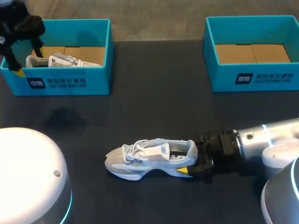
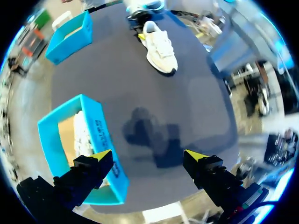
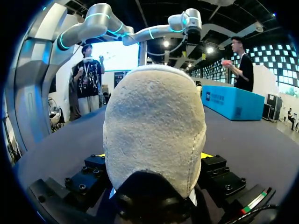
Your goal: Take the shoe out of the shoebox, open the shoe tongue, remove and reinsert the insole, then place the shoe into the shoebox
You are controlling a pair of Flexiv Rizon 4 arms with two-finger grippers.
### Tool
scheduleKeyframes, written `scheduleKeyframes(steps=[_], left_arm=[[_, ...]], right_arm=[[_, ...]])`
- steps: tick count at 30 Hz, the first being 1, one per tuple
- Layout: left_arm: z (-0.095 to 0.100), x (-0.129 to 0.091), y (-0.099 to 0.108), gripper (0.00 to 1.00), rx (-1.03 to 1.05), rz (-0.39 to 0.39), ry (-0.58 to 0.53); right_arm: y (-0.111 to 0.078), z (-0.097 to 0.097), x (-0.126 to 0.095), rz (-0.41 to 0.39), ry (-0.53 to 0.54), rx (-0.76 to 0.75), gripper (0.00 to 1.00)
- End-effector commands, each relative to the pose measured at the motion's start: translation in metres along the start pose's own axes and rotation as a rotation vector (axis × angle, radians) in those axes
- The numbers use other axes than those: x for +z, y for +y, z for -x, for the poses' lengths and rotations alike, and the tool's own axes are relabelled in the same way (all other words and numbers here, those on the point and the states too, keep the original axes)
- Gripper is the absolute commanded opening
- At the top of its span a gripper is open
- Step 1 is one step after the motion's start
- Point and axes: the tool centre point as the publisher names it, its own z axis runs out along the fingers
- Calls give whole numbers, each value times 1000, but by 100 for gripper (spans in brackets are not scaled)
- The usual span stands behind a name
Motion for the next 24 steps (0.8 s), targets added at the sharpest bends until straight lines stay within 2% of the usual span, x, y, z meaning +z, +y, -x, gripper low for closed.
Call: scheduleKeyframes(steps=[1, 3, 5, 18, 21, 24], left_arm=[[-31, 6, -22, 100, -590, 32, 39], [-38, 9, -28, 100, -631, -14, 60], [-43, 12, -34, 100, -670, 7, 8], [-43, 12, -34, 100, -670, 7, 8], [-52, 26, -58, 100, -925, -51, 82], [-60, 31, -70, 100, -1127, -53, 121]], right_arm=[[0, -1, 2, -2, -2, 0, 0], [0, -1, 2, -2, -2, 0, 0], [0, -1, 2, -2, -2, 0, 0], [0, -1, 2, -2, -2, 0, 0], [0, -1, 2, -2, -2, 0, 0], [0, -1, 2, -2, -2, 0, 0]])
